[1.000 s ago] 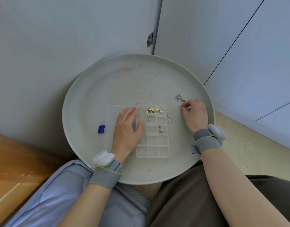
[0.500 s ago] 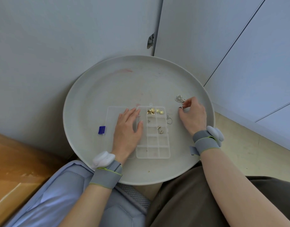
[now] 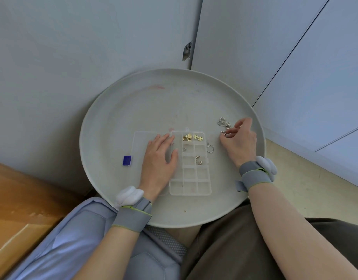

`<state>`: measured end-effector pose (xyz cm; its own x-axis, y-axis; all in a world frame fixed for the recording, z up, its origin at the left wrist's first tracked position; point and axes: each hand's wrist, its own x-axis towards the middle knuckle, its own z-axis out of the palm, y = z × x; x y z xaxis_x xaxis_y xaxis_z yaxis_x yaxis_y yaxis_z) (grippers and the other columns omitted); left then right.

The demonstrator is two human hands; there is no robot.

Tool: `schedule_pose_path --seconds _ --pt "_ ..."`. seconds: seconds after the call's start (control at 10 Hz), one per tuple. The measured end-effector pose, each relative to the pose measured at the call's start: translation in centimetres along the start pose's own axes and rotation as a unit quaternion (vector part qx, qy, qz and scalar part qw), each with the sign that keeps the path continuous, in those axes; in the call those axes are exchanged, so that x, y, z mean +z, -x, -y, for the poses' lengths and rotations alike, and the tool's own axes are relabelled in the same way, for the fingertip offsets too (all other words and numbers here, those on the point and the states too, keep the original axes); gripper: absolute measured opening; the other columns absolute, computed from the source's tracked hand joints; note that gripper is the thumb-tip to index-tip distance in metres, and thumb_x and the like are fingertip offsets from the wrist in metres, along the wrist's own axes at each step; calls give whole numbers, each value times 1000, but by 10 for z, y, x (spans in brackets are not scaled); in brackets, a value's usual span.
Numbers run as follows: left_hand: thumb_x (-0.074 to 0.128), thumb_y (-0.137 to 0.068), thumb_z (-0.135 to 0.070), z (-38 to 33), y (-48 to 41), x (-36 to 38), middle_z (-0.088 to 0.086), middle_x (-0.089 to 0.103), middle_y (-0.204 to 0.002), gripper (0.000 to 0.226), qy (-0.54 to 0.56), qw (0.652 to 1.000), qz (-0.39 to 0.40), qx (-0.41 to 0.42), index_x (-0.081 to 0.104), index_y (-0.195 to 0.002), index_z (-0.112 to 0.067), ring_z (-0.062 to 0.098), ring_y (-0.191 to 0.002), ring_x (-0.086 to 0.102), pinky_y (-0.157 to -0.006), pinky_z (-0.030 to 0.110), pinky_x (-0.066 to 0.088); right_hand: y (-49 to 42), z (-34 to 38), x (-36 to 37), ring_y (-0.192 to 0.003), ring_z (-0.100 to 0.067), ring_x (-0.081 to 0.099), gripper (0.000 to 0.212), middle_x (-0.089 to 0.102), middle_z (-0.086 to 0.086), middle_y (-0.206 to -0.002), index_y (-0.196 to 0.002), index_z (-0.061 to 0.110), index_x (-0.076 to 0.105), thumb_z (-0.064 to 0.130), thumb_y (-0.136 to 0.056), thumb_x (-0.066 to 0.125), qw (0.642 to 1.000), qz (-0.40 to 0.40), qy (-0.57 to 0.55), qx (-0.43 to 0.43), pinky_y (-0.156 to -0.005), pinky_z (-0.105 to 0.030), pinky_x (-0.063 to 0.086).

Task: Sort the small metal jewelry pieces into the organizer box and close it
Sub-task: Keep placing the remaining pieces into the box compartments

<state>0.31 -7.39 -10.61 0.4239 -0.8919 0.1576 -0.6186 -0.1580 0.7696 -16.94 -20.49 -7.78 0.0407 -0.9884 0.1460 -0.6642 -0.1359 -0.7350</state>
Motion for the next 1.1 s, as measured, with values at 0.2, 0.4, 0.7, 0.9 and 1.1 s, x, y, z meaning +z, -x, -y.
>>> schedule_pose_path --seconds 0.2,0.4,0.7,0.9,1.1 --pt "50 -94 -23 0 0 0 -3 42 -144 40 8 1000 0 -3 48 -134 -18 13 -141 23 -118 37 16 12 20 -7 -74 -13 63 46 70 5 -79 -94 21 32 17 -72 73 995 38 -64 -68 -75 -29 53" --pt "51 -94 -23 1 -1 1 -2 43 -144 40 0 1000 -1 3 49 -134 -18 15 -141 24 -119 36 13 32 31 -1 -73 -7 61 50 68 9 -78 -94 22 27 19 -72 72 979 128 -3 -157 -70 -34 52" --pt "52 -94 -22 3 -1 2 0 46 -142 40 5 1000 -6 2 50 -133 -17 17 -139 28 -117 40 19 36 28 7 -75 -14 56 45 66 13 -77 -90 21 27 26 -73 68 969 161 98 -158 -65 -39 51" --pt "51 -94 -22 3 -1 2 1 46 -142 40 3 1000 -5 5 50 -133 -16 18 -139 28 -116 41 20 31 28 6 -79 -16 56 30 69 14 -79 -87 24 43 28 -71 68 970 179 107 -124 -69 -34 48" --pt "51 -94 -22 2 -2 3 0 45 -143 40 -3 1000 -2 7 49 -134 -17 17 -139 27 -118 37 16 30 30 6 -85 -17 61 8 70 10 -83 -76 27 62 29 -73 68 967 175 144 -118 -73 -32 50"
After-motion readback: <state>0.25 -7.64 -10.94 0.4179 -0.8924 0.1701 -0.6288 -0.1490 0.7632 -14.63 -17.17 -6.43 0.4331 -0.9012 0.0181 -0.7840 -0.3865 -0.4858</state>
